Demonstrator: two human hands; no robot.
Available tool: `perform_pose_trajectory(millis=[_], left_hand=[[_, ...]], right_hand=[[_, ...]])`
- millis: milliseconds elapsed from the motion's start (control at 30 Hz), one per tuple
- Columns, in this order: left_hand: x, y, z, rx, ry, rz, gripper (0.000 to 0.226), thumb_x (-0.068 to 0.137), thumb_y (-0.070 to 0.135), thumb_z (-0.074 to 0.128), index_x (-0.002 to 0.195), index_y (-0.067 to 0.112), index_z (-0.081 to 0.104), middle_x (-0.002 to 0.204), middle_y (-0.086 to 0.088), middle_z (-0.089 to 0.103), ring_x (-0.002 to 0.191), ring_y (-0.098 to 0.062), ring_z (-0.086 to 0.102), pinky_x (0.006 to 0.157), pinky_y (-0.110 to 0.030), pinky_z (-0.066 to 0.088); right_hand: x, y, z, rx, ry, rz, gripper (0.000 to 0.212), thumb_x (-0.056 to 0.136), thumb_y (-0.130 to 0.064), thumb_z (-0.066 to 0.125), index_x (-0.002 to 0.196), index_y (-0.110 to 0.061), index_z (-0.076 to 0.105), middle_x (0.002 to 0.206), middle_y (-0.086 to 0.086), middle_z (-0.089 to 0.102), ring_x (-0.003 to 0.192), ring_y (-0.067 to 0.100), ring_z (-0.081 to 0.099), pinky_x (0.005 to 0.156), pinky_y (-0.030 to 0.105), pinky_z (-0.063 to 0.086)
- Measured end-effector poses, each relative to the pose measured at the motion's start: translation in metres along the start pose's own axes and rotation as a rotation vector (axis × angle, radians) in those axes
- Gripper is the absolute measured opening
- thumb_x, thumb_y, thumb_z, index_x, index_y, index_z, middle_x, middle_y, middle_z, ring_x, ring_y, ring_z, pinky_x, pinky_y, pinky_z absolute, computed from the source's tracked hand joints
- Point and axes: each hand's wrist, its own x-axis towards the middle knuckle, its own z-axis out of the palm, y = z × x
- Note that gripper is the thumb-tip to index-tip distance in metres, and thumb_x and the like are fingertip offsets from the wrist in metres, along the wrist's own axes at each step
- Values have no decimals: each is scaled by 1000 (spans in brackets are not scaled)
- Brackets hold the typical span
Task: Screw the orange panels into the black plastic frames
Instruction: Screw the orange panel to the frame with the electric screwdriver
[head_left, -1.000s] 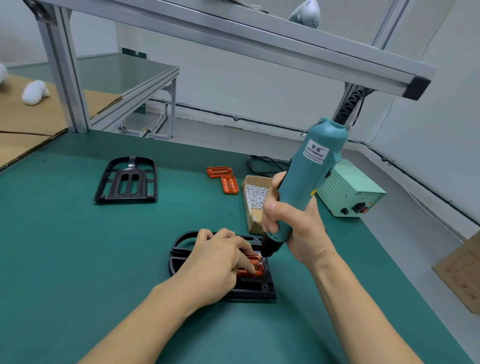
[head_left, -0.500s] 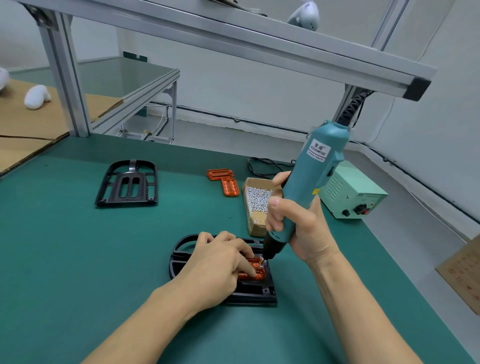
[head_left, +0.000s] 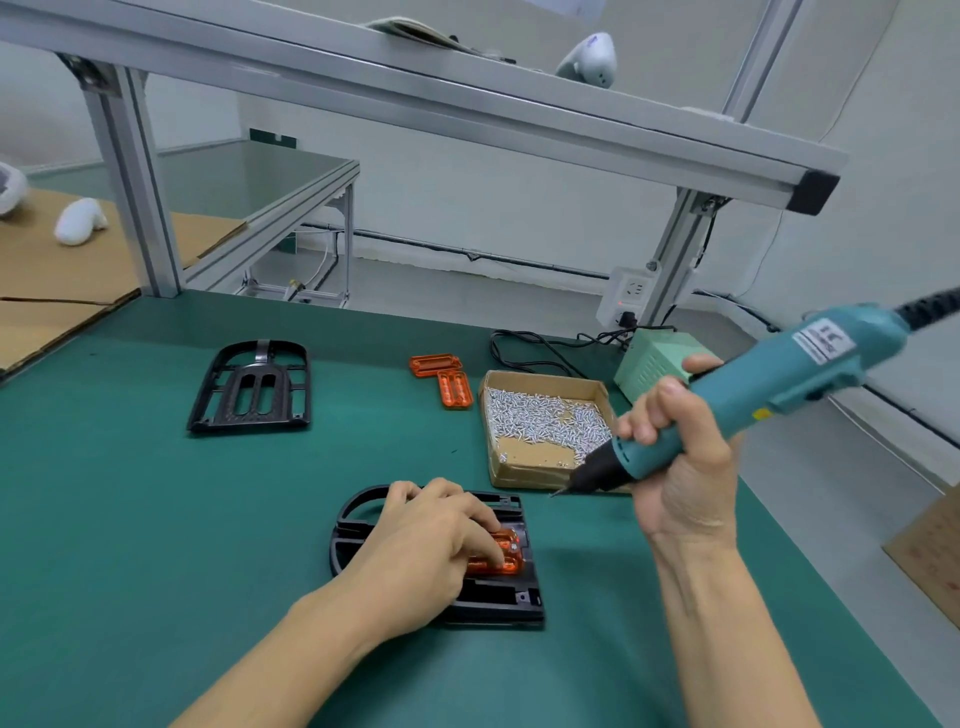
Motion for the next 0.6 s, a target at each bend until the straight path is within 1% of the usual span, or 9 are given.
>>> perform_pose_trajectory(millis=[67, 133, 200, 267, 367, 467, 600], left_hand=[[1, 1, -3, -44, 10, -12, 30, 96, 21, 50, 105, 41, 70, 116, 33, 55, 113, 7, 32, 94, -25, 16], [7, 3, -11, -84, 64, -31, 25, 92, 21, 56, 101, 38, 71, 107, 32, 58, 112, 6, 39, 100, -28, 20], [23, 5, -24, -178, 181, -73, 19, 87, 19, 63, 93, 33, 74, 99, 25, 62, 108, -1, 49, 104, -35, 28], [47, 8, -38, -219, 248, -126, 13, 85, 21, 67, 89, 30, 75, 93, 19, 65, 103, -9, 54, 103, -39, 33], [90, 12, -44, -112, 199, -167, 10, 86, 24, 67, 92, 28, 74, 97, 12, 70, 102, -12, 58, 103, -38, 35], [126, 10, -30, 46, 109, -177, 12, 89, 25, 64, 95, 29, 73, 100, 11, 70, 103, -13, 56, 100, -36, 30], [151, 4, -5, 167, 65, -230, 15, 91, 21, 62, 97, 28, 74, 102, 10, 70, 104, -15, 54, 96, -37, 26]], right_hand=[[-5, 2, -5, 11, 82, -44, 22, 79, -1, 52, 92, -19, 50, 53, -4, 38, 43, 10, 39, 51, 23, 41], [-7, 3, -9, 25, 139, -82, 22, 79, -1, 53, 91, -19, 50, 53, -5, 39, 43, 10, 39, 51, 23, 41], [-8, 3, -12, 36, 175, -110, 23, 79, 0, 52, 91, -19, 50, 53, -5, 39, 43, 10, 40, 50, 24, 42], [-8, 3, -13, 45, 200, -120, 23, 78, 1, 51, 91, -18, 50, 52, -5, 40, 42, 9, 40, 49, 23, 42], [-7, 5, -15, 64, 223, -122, 23, 77, 1, 51, 91, -18, 50, 52, -5, 40, 42, 9, 40, 50, 20, 41], [-6, 4, -18, 64, 237, -136, 23, 78, 1, 52, 93, -17, 49, 53, -4, 40, 42, 9, 41, 49, 21, 41], [-4, 5, -22, 60, 268, -131, 23, 77, 0, 53, 93, -16, 48, 51, -5, 40, 41, 9, 41, 49, 20, 41]])
